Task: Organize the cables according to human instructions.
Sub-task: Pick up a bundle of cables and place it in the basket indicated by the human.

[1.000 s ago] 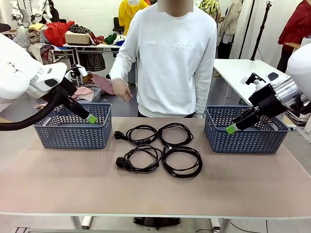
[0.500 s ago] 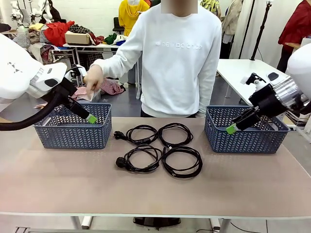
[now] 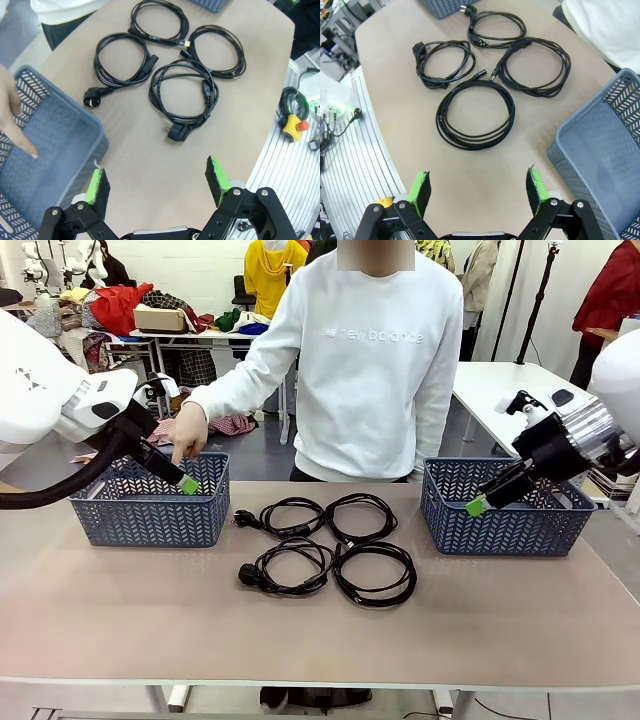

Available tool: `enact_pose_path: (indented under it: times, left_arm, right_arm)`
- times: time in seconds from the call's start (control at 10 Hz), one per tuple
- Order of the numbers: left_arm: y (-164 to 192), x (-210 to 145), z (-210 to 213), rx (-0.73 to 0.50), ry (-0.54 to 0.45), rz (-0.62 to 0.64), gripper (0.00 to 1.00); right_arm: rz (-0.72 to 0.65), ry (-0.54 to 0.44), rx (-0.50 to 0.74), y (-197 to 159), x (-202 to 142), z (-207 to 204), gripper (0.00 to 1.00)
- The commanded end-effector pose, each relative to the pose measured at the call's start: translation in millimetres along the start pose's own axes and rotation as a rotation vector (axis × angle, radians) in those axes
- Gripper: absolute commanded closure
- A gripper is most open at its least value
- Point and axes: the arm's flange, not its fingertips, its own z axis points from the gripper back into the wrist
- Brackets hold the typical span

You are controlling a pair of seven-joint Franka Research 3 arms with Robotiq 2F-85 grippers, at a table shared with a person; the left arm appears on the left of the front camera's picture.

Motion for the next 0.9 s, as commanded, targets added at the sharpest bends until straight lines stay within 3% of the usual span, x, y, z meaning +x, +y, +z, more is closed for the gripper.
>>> enact_pose_path:
  times: [0.0,0.5,0.8]
  left_arm:
    - [3.3,-3.4,-1.7,-0.014,-0.01,-0.012,0.0]
    - [0.0,0.0,0.0,0.0,0.0,0.0,0.0]
    - [-15.3,23.1,-20.2,-0.052,0.145,-0.197,0.0]
  right_arm:
    - [0.023,-0.023,0.015,-3.4,0.3,-1.2,0.0]
    - [0.023,-0.023,0.015,-3.4,0.3,-1.2,0.0]
    - [0.023,-0.023,0.015,-3.4,0.3,-1.2,0.0]
